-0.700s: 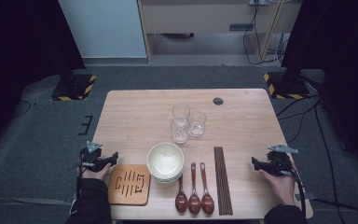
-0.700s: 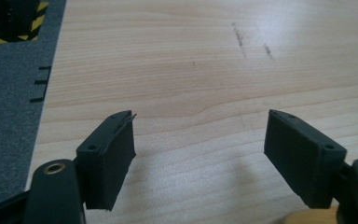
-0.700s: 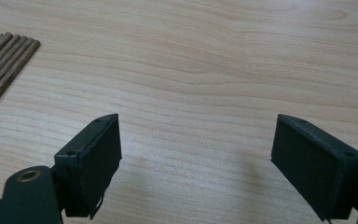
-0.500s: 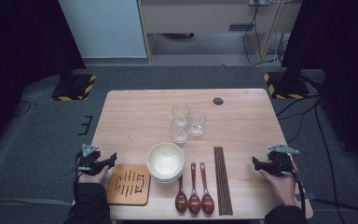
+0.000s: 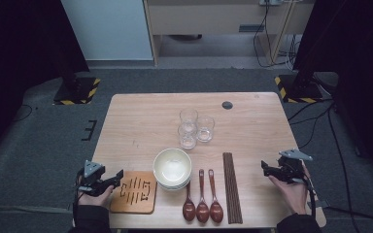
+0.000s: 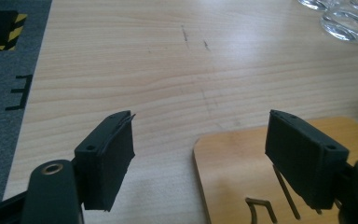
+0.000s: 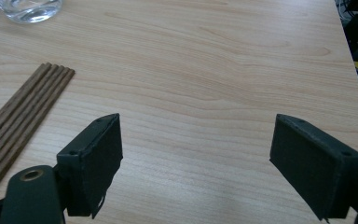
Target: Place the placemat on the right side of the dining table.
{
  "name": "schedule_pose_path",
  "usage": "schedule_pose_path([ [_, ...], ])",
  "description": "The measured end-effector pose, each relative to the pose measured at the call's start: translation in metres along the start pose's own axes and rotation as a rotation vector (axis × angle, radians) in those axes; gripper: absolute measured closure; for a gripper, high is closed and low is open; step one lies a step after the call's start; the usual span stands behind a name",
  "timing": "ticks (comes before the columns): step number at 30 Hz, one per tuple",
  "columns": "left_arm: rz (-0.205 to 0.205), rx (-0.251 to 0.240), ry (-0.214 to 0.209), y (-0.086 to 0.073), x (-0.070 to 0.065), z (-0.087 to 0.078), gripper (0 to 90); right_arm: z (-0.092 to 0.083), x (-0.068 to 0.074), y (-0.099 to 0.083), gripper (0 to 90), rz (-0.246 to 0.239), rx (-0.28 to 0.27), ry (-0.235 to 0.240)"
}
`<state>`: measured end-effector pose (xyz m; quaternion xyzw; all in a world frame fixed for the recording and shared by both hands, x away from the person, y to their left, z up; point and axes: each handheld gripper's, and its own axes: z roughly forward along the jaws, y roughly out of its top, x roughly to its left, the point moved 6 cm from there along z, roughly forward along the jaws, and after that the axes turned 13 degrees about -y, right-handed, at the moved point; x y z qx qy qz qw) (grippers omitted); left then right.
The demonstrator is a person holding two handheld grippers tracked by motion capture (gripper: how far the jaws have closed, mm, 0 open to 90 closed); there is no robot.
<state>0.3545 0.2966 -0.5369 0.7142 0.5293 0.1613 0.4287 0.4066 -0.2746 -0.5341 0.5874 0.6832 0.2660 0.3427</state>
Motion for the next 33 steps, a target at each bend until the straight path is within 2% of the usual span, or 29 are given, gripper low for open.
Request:
schedule_pose_path([
  [9,0.025,0.053,0.005,-0.010,-0.011,0.003,17.4,-0.010,0.008,0.002,16.6,0.006,-0.013,0.006],
  [16,0.045,0.088,-0.001,-0.014,-0.018,0.011,13.7,-0.012,0.015,0.004,15.6,-0.012,-0.017,0.020],
  [25,0.048,0.122,-0.015,-0.017,-0.020,0.017,11.3,-0.013,0.013,0.006,15.3,0.012,-0.014,0.013],
  [33,0.051,0.152,-0.033,-0.021,-0.022,0.025,9.9,-0.012,0.010,0.009,14.5,0.013,-0.015,0.000],
])
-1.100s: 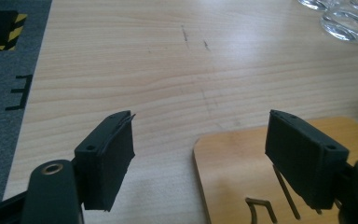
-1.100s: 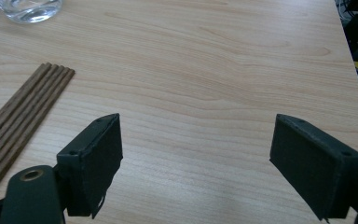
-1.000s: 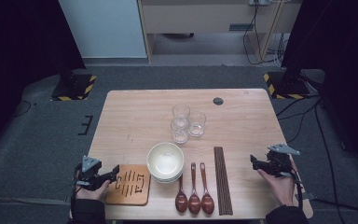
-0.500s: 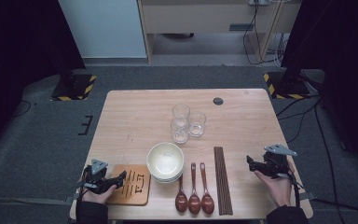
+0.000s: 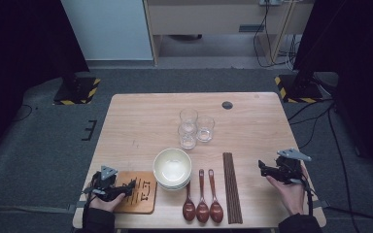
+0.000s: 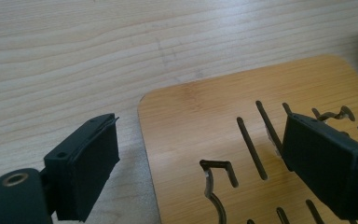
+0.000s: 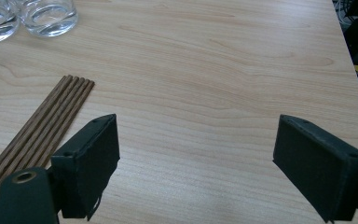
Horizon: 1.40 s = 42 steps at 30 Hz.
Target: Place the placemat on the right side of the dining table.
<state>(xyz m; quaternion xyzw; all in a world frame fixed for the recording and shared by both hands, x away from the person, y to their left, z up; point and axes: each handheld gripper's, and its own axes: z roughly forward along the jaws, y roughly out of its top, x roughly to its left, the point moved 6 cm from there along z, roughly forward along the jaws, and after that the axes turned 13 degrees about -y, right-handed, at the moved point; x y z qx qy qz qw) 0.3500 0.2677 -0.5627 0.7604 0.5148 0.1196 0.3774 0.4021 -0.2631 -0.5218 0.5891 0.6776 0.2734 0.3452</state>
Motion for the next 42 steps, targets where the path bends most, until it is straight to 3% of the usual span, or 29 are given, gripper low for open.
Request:
schedule_pose_path([
  [20,-0.075,-0.011,-0.051,-0.006,0.011,0.000,13.5,0.003,-0.002,-0.002,12.3,0.003,0.025,0.027],
  [26,-0.064,-0.013,-0.065,-0.006,0.014,-0.001,16.5,0.004,0.006,-0.003,12.2,-0.023,0.031,0.048],
  [42,-0.036,0.008,-0.096,-0.005,0.022,-0.003,16.7,-0.002,0.015,-0.007,12.3,-0.066,0.023,0.053],
])
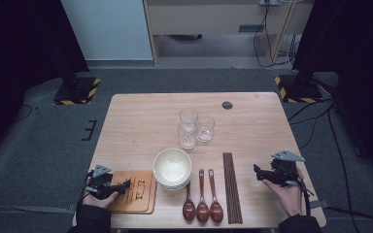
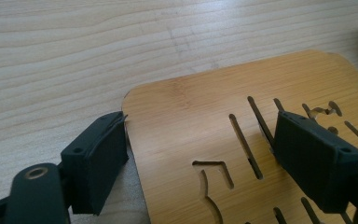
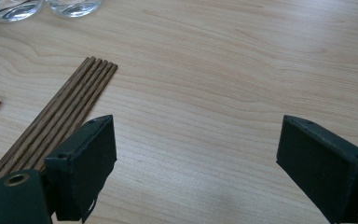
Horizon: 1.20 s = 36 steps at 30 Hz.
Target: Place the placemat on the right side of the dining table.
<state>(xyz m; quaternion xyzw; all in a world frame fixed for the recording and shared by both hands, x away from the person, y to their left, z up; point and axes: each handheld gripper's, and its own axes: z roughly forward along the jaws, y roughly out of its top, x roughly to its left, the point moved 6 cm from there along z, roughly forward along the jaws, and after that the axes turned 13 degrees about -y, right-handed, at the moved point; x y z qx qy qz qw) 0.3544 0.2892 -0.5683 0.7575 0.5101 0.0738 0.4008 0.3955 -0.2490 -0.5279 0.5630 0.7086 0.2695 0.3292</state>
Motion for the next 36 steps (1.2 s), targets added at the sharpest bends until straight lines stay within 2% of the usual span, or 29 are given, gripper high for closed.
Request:
schedule_pose_path([
  [7,-0.013,-0.001,0.013,-0.002,0.002,-0.004,16.7,-0.003,0.006,-0.001,12.3,-0.029,-0.007,0.000],
  [13,-0.004,0.005,0.005,-0.001,0.004,-0.004,16.7,-0.002,0.009,-0.001,12.3,-0.039,-0.004,0.004],
  [29,-0.003,0.011,-0.004,0.000,0.010,-0.005,16.6,-0.005,0.009,-0.002,12.3,-0.035,-0.011,0.000],
  [32,-0.008,0.006,-0.006,0.000,0.010,-0.006,16.1,-0.005,0.010,-0.001,12.3,-0.039,-0.014,0.002],
  [36,-0.011,-0.025,0.017,0.003,0.012,-0.013,14.9,-0.005,0.011,-0.001,12.3,-0.037,-0.013,0.002],
])
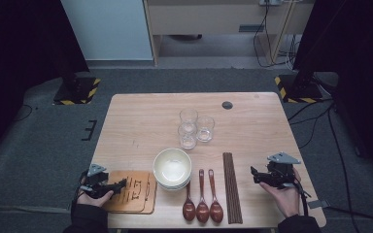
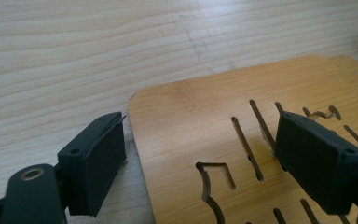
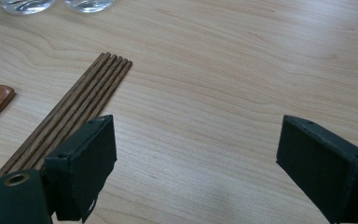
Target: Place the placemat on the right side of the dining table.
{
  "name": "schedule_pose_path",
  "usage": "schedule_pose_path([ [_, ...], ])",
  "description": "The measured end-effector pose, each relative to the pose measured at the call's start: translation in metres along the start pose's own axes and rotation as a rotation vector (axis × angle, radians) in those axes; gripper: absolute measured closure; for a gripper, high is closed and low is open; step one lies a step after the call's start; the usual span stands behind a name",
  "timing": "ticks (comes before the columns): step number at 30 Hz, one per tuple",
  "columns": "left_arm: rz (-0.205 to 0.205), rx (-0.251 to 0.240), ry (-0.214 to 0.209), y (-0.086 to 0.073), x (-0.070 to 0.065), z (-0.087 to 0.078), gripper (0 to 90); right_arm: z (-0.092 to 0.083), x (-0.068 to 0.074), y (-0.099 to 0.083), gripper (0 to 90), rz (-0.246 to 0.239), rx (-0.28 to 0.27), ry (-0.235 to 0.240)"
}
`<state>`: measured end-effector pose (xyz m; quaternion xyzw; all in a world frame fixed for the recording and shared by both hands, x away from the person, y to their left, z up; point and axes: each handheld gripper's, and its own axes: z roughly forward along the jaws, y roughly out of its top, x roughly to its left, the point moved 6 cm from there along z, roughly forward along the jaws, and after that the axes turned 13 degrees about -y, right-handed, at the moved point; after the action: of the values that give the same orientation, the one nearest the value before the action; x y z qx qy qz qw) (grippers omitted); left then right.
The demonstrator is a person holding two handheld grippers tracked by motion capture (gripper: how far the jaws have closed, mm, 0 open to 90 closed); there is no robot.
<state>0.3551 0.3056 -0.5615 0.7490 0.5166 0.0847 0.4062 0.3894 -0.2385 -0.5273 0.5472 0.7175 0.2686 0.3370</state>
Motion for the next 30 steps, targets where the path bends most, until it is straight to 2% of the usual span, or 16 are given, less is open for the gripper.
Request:
schedule_pose_path([
  [5,-0.021,-0.045,0.042,0.000,0.006,-0.016,16.8,-0.001,-0.001,0.000,12.3,-0.002,-0.004,-0.001],
  [8,-0.027,-0.052,0.069,-0.003,0.009,-0.023,19.7,-0.001,0.000,0.000,12.3,0.001,-0.001,0.002],
  [16,-0.020,-0.035,0.089,-0.015,0.008,-0.034,28.0,-0.004,0.004,0.001,13.0,0.001,-0.017,0.012],
  [30,0.008,0.035,0.108,-0.023,0.005,-0.031,30.0,-0.008,0.010,0.002,13.0,0.007,-0.026,0.026],
])
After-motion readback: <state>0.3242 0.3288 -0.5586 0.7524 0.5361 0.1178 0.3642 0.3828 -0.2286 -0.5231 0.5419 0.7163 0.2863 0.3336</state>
